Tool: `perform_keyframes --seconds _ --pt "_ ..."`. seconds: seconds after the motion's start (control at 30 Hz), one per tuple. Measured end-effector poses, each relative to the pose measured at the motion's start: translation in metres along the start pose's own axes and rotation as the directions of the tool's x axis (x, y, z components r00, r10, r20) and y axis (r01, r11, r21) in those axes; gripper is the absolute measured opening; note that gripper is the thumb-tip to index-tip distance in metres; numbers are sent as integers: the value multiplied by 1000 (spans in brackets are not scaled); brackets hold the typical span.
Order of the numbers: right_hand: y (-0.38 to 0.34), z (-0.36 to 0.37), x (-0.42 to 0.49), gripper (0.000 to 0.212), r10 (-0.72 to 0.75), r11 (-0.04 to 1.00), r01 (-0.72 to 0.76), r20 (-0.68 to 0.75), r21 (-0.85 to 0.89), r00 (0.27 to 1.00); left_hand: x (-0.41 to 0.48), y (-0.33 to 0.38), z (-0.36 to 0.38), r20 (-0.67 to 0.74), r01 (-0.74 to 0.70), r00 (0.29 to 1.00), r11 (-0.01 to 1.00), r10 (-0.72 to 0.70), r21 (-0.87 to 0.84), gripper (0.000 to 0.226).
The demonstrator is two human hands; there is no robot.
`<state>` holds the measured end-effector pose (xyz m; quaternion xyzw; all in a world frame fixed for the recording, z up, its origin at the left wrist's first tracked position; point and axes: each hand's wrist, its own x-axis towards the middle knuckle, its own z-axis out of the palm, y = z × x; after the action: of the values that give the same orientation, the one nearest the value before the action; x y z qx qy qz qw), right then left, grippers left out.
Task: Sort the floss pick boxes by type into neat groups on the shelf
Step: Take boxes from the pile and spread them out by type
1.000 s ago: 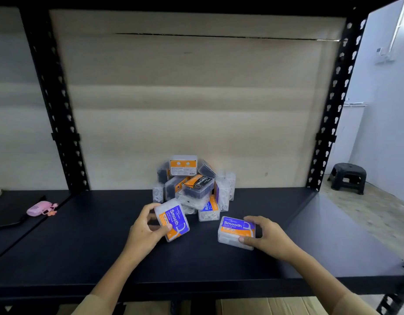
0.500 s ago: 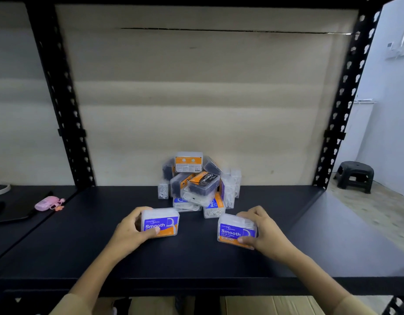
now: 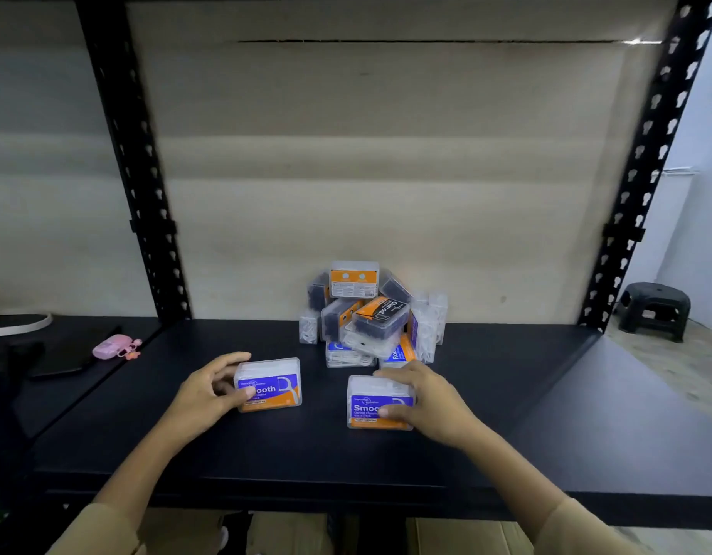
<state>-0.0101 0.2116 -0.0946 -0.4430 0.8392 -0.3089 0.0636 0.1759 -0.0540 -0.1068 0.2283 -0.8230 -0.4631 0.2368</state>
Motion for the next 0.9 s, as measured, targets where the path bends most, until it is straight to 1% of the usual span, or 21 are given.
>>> perform_keyframes --seconds 0.07,0.13,0.23,0.37,0.43,0.57,0.67,0.9 --pt "-13 6 5 57 -29 999 29 7 19 1000 1 -4 -9 -20 21 1000 1000 -21 -10 41" --pt "-28 17 10 56 -66 995 65 15 76 998 2 -8 -19 -36 42 998 999 -43 -22 40" --pt "-47 35 19 55 -73 984 68 26 166 997 7 -15 -32 -53 77 995 996 -79 -47 41" --pt "-70 59 30 42 -122 975 127 -38 183 992 14 -14 -39 4 116 993 990 -116 -82 45" --pt "-81 69 34 41 -143 970 151 -56 192 988 18 -11 -39 36 130 991 988 -127 -86 43" --pt "-96 82 43 43 -122 972 142 -114 189 986 28 -8 -40 123 182 977 980 -172 -79 38" --pt "-102 88 49 48 -82 976 106 -131 190 988 34 -3 -37 163 220 965 971 -204 -91 36" --pt "-114 91 53 44 -39 981 56 -92 187 995 39 -1 -39 164 235 961 969 -221 -71 38"
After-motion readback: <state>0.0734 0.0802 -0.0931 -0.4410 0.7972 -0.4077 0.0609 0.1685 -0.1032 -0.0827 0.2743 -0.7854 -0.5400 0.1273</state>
